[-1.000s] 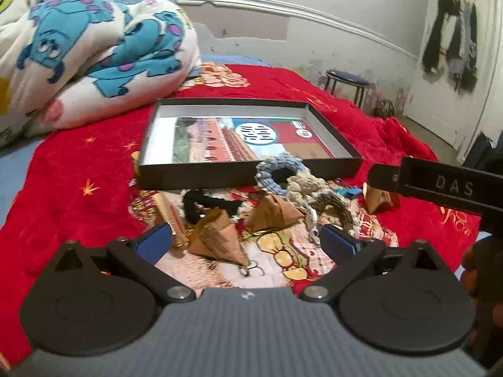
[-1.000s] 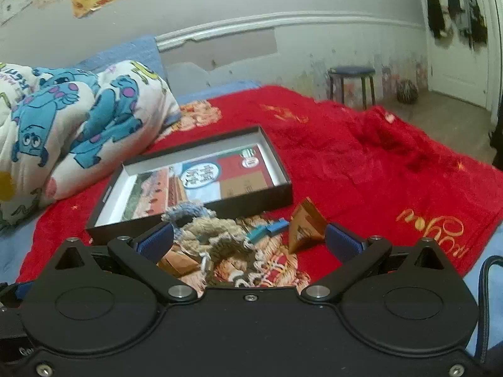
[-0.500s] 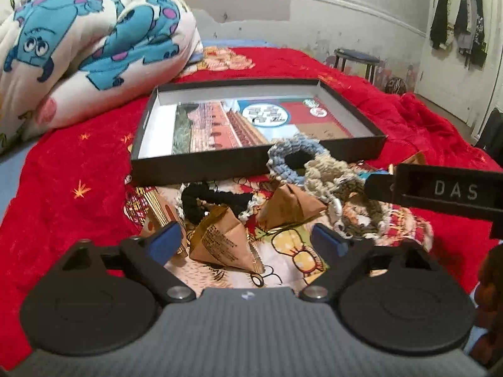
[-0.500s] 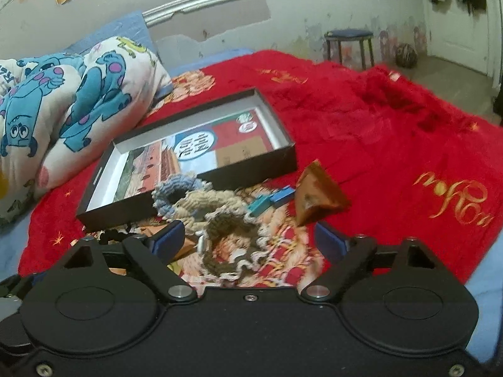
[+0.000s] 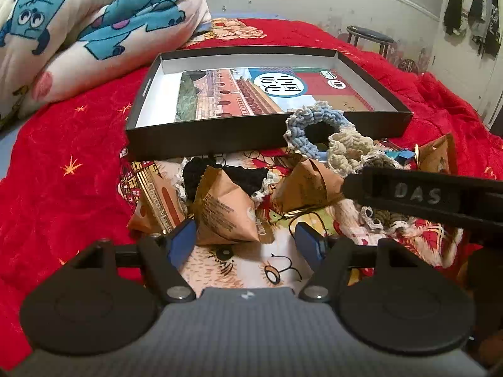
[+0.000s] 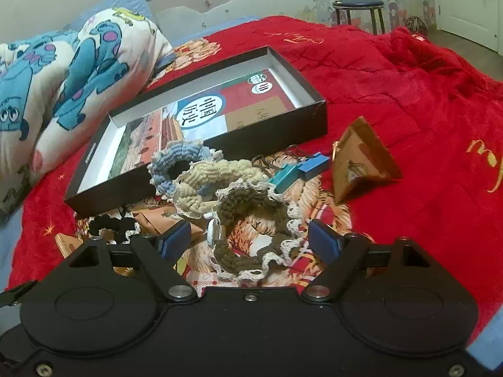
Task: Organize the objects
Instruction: 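Close left tool on a brown paper pyramid while right tool grasps brown lace scrunchie, then lift both held items and carry them over the black box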
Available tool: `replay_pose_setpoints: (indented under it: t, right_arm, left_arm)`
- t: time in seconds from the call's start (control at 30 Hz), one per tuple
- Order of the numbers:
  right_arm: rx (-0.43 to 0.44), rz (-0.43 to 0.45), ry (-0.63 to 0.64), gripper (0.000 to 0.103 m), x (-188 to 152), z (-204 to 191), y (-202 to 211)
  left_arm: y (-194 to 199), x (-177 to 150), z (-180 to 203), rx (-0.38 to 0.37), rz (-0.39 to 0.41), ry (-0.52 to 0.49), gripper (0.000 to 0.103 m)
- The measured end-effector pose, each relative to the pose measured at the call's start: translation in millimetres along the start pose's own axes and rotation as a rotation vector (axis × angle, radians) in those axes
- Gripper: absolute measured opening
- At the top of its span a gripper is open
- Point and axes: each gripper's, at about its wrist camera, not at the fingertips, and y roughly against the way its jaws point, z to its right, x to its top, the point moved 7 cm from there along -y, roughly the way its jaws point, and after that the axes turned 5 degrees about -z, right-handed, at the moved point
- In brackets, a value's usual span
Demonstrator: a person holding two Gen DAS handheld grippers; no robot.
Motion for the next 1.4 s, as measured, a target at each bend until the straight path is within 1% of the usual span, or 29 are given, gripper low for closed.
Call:
replay_pose_setpoints:
  t: [0.03,0.07,0.1,0.13,0.17,0.27,0.33,0.37,0.43,0.53,0.6,0.63,0.67,0.77,1.0,1.03,1.1,1.13,1.17,1.2,1.23,1.27,1.3,1.33,1.4]
  right_arm:
    - [-0.004,-0.001,0.008,0.082,-0.6,-1.3,-2.1]
    - [-0.01,0.002,0.014,0.082,-1.0,-2.6,-4.0]
    - [-0.013,0.006,0.016,0.082,-1.0,-3.5,-4.8]
    - [-0.016,0.012,0.015,0.079,-0.9,-4.0,-5.2]
    - [-0.021,0.018,0.012,0.072,-0.7,-3.8,-5.5]
    - [-0.049,0.023,-0.004,0.058,-0.5,0.0,-6.1]
    - [-0.054,0.023,-0.003,0.055,-1.1,0.7,-5.9]
    - [-0.055,0.022,0.001,0.051,-1.4,0.1,-5.8]
    - [-0.062,0.02,0.005,0.046,-2.2,0.3,-5.3]
    - [-0.049,0.017,-0.001,0.038,-2.5,0.4,-4.8]
    - [-0.035,0.015,-0.007,0.03,-2.9,0.4,-4.0]
    - [-0.026,0.015,-0.011,0.025,-2.9,0.0,-3.8]
    - [-0.017,0.015,-0.016,0.023,-2.9,0.2,-3.5]
    - [-0.001,0.013,-0.027,0.02,-3.0,0.7,-2.1]
    - [0.029,0.039,-0.061,0.017,-2.5,2.8,9.1]
    - [0.033,0.042,-0.065,0.017,-2.3,2.9,10.6]
    - [0.04,0.048,-0.07,0.017,-2.3,3.2,14.0]
    - [0.042,0.054,-0.071,0.017,-2.6,3.3,15.7]
    - [0.043,0.061,-0.074,0.017,-2.5,3.5,17.7]
    - [0.046,0.067,-0.078,0.017,-2.4,4.0,20.0]
    - [0.051,0.07,-0.084,0.017,-2.1,4.8,21.5]
    - [0.055,0.07,-0.091,0.017,-2.0,5.7,22.4]
    - [0.06,0.067,-0.1,0.017,-2.2,6.9,22.5]
    - [0.063,0.062,-0.106,0.017,-2.4,7.8,21.9]
    - [0.068,0.057,-0.118,0.017,-3.3,9.5,21.7]
  left_arm:
    - [-0.6,0.4,-0.2,0.001,0.001,0.004,0.068]
    - [-1.1,0.7,-1.1,0.011,0.004,0.01,0.053]
    - [-1.4,0.8,-2.2,0.027,0.004,0.01,0.049]
    - [-1.9,0.8,-3.2,0.032,-0.001,0.012,0.03]
    - [-2.1,0.7,-5.2,0.039,-0.008,0.025,0.02]
    - [-1.6,0.3,-7.0,0.024,-0.016,0.048,0.017]
    - [-0.4,0.4,-5.9,0.028,-0.013,0.038,0.016]
    - [0.2,0.4,-5.7,0.028,-0.011,0.037,0.015]
    - [1.0,-0.1,-5.0,0.022,-0.013,0.039,0.015]
    - [2.2,0.5,-5.5,0.015,-0.012,0.05,0.014]
    - [3.1,1.1,-6.2,0.008,-0.013,0.059,0.011]
    - [3.6,1.1,-6.2,0.004,-0.013,0.061,0.009]
    - [4.1,1.0,-6.1,0.002,-0.013,0.063,0.006]
    - [5.7,0.9,-5.0,-0.007,-0.01,0.063,0.003]
    - [10.6,1.5,-2.1,-0.02,0.008,0.057,0.002]
    - [10.9,1.6,-1.3,-0.022,0.008,0.053,0.002]
    - [12.4,1.6,0.2,-0.031,0.014,0.053,0.011]
    - [14.8,1.9,1.8,-0.037,0.024,0.046,0.03]
    - [17.5,2.7,3.9,-0.043,0.038,0.036,0.047]
    - [20.6,3.7,5.6,-0.039,0.057,0.03,0.058]
    - [24.0,5.0,7.7,-0.038,0.084,0.022,0.075]
    - [27.2,6.4,9.0,-0.034,0.111,0.017,0.08]
    - [28.9,8.5,9.9,-0.029,0.129,0.014,0.08]
    - [28.2,10.3,11.4,-0.031,0.133,0.01,0.08]
    - [21.3,12.2,12.1,-0.024,0.112,0.005,0.08]
